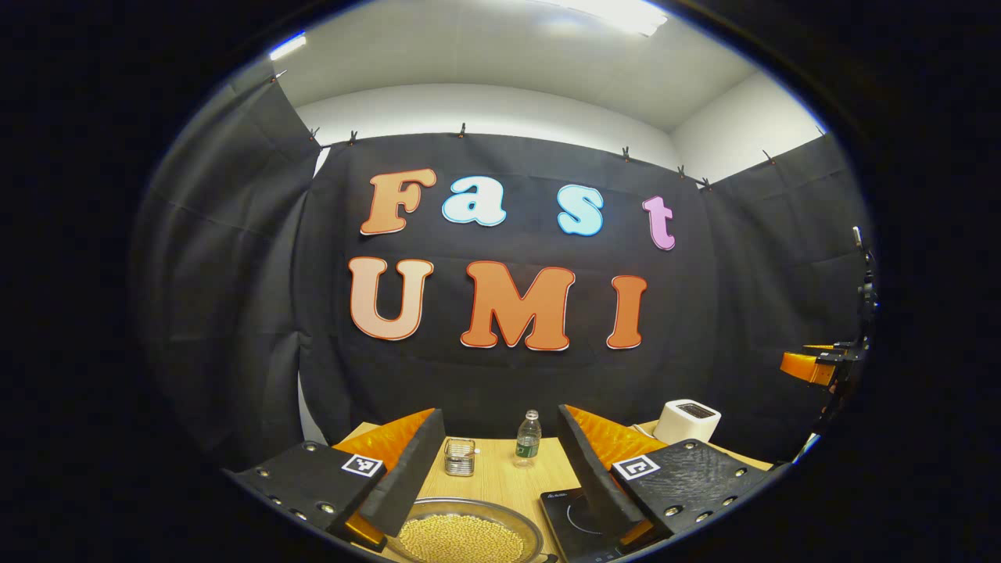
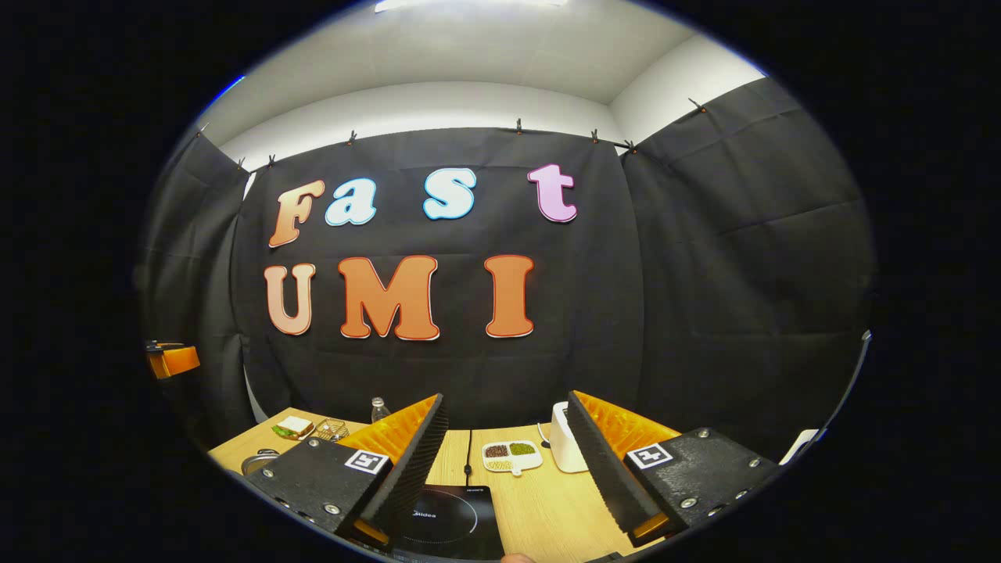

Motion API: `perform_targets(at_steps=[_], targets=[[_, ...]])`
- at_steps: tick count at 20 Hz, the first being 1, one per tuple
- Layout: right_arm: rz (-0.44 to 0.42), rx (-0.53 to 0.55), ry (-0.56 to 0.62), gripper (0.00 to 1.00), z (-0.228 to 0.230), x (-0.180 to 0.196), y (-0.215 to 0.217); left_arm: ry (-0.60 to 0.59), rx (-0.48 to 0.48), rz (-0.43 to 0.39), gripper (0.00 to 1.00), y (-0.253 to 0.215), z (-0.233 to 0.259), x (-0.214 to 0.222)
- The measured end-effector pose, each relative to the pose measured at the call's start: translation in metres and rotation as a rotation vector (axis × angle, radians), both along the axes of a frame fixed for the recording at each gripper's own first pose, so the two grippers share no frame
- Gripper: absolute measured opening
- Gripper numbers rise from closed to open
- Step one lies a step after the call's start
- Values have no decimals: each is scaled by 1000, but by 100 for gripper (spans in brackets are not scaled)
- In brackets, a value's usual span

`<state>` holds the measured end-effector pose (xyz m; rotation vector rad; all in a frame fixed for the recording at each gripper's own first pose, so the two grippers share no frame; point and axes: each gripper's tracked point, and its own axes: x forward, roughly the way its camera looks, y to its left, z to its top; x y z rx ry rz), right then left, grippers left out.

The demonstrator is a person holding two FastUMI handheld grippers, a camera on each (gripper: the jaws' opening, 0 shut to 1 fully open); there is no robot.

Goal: First push the handle of the pot to place it horizontally, then grasp the pot with both hands and set it on the induction cooktop.

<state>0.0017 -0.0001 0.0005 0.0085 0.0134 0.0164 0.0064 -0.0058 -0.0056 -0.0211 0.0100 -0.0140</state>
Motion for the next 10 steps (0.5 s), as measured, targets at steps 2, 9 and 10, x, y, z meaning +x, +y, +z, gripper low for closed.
perform_targets(at_steps=[2, 9, 10], targets=[[4, 8, -2, 95, 2, -1, 0, 8, 2, -1, 91, -1, -2, -1], [-2, 21, 2, 100, -2, 2, -5, -17, 34, -69, 53, -15, -2, -4], [-4, 23, 4, 100, -3, 2, -6, -27, 47, -67, 52, -15, -1, -3]])
